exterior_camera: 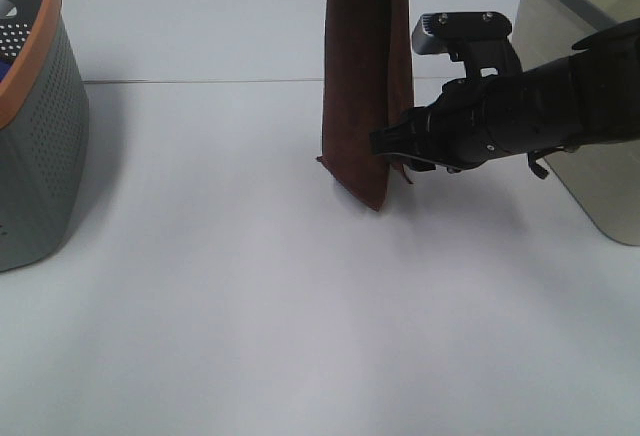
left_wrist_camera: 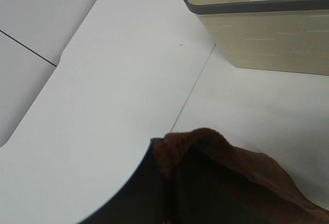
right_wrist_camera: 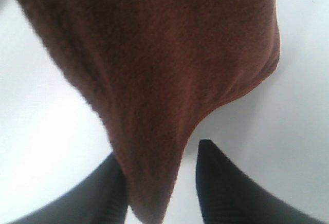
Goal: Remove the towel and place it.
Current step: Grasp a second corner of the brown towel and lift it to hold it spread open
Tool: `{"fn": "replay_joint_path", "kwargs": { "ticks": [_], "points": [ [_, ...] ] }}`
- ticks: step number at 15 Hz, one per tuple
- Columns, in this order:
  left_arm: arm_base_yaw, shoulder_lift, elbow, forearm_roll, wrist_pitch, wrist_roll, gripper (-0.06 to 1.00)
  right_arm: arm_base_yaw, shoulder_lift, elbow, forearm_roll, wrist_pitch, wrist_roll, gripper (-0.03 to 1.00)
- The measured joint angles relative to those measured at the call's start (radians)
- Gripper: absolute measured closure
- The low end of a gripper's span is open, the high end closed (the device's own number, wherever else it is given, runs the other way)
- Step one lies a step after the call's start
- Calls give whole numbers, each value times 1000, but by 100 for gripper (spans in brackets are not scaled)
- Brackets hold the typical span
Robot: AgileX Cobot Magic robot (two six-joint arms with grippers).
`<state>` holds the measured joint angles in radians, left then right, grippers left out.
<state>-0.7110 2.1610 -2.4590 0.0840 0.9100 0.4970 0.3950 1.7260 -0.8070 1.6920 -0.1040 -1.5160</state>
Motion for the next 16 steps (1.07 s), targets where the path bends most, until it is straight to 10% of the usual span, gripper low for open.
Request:
{"fn": "replay_joint_path", "kwargs": {
  "ticks": [5, 8, 16],
  "points": [
    [0, 0, 0, 0, 0, -3, 94, 0, 30, 0, -8, -9, 0, 70],
    [0, 0, 0, 0, 1, -4, 94, 0, 30, 0, -8, -8, 0, 96],
    [0, 0, 0, 48, 270, 18, 94, 0, -177, 26, -229, 69, -83, 97]
  ]
}}
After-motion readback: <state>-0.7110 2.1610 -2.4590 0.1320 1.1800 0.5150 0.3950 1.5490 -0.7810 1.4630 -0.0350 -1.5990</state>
